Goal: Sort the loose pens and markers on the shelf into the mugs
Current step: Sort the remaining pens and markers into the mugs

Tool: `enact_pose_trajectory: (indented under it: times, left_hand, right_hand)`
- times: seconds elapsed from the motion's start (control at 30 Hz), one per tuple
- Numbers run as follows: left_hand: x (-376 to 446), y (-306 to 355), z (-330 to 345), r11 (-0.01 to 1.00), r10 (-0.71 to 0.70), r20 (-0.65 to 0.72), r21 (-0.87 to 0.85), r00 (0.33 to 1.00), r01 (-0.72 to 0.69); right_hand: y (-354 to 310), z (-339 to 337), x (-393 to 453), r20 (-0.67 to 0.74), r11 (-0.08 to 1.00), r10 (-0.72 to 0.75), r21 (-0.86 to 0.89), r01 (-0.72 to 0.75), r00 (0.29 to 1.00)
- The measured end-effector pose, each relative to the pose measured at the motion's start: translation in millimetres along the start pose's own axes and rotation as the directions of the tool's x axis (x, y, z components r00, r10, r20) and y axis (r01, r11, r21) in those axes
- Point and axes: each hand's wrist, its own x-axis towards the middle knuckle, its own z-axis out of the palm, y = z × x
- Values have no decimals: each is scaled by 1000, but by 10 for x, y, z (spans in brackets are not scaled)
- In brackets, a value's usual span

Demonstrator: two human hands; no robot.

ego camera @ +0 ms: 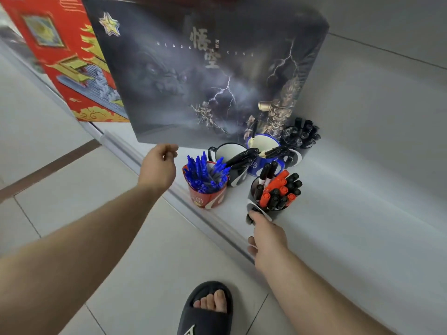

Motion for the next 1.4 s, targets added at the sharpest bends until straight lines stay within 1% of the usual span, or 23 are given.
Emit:
enact_pose_trajectory:
  times: [0.07, 0.13, 0.2, 0.27, 0.3, 0.37, 0.43, 0.5, 0.57, 0.6, 0.63, 0.67, 0.8, 0.87, 0.9, 0.93, 1.0, 1.13, 1.3, 1.4]
  left_hand:
    - [244, -33, 33, 982, 12, 223, 182, 975, -54]
    - [366, 0, 67, 940, -46, 426, 325, 904, -105]
    - [386, 75, 73, 888, -141, 558, 437, 818, -145]
    - [377, 110, 55, 837, -197, 622, 510, 757, -201]
    - [383, 103, 43, 818, -205, 641, 528, 740, -230]
    - [380, 85, 17, 801, -210, 675, 534, 708, -271]
    - [342, 82, 1, 808, -225, 707, 520, 670, -277]
    - [251, 105, -20, 836, -254, 743, 491, 619, -246]
    - [159, 110, -56, 873, -257, 788, 438, 560, -215]
    - [101, 114, -75, 873, -251, 805, 428, 538, -234]
    - [55, 101, -79, 870, -232, 811, 419, 536, -258]
    - [6, 96, -63, 875, -219, 803, 413, 555, -252]
    - [-320, 84, 187, 948, -165, 710, 306, 684, -89]
    - [-553, 85, 354, 981, -153, 645, 192, 749, 35]
    - [-666, 101, 434, 987, -155, 626, 120, 764, 103]
    - [-756, 122, 517, 986, -154, 614, 49, 774, 157]
    - [-881, 201, 683, 978, -153, 597, -23, 788, 207]
    - [-1025, 396, 947, 975, -128, 612, -66, 781, 211]
    - [-1112, 441, 1111, 961, -131, 626, -110, 769, 253]
    - [-1126, 428, 1157, 947, -150, 616, -135, 773, 291]
  right_hand:
    - [-39, 86, 42, 56, 993, 55, 103, -60, 997]
    - [-47, 126, 137, 78, 986, 40, 156, -52, 996]
    - [-27, 102, 232, 62, 989, -23, 148, 14, 998]
    - [9, -10, 301, -1, 988, -126, 85, 125, 992]
    - [30, -104, 308, -32, 983, -178, 50, 179, 984]
    - [65, -357, 265, -49, 967, -253, 17, 254, 966]
    - [82, -628, 195, -44, 954, -301, -35, 299, 953]
    - [101, -849, 154, -39, 939, -338, -80, 334, 940]
    - [110, -1016, 143, -38, 932, -360, -71, 357, 932]
    - [106, -1090, 136, -34, 929, -368, -60, 366, 929]
    - [99, -1158, 131, -31, 925, -377, -55, 375, 926]
    - [93, -1229, 118, -30, 922, -385, -55, 383, 922]
    - [57, -1466, 96, -23, 912, -411, -24, 410, 912]
    - [-3, -1540, 107, -17, 905, -426, -1, 426, 905]
    - [-47, -1566, 131, -21, 901, -434, 12, 434, 901]
    - [-105, -1578, 166, -30, 898, -439, 26, 440, 898]
    - [-243, -1568, 278, -48, 891, -452, 34, 453, 891]
    - [-557, -1483, 646, -84, 887, -460, 4, 462, 884]
    - [-920, -1270, 1081, -130, 911, -409, 0, 413, 903]
    - [-1050, -1210, 1272, -147, 917, -400, -70, 393, 905]
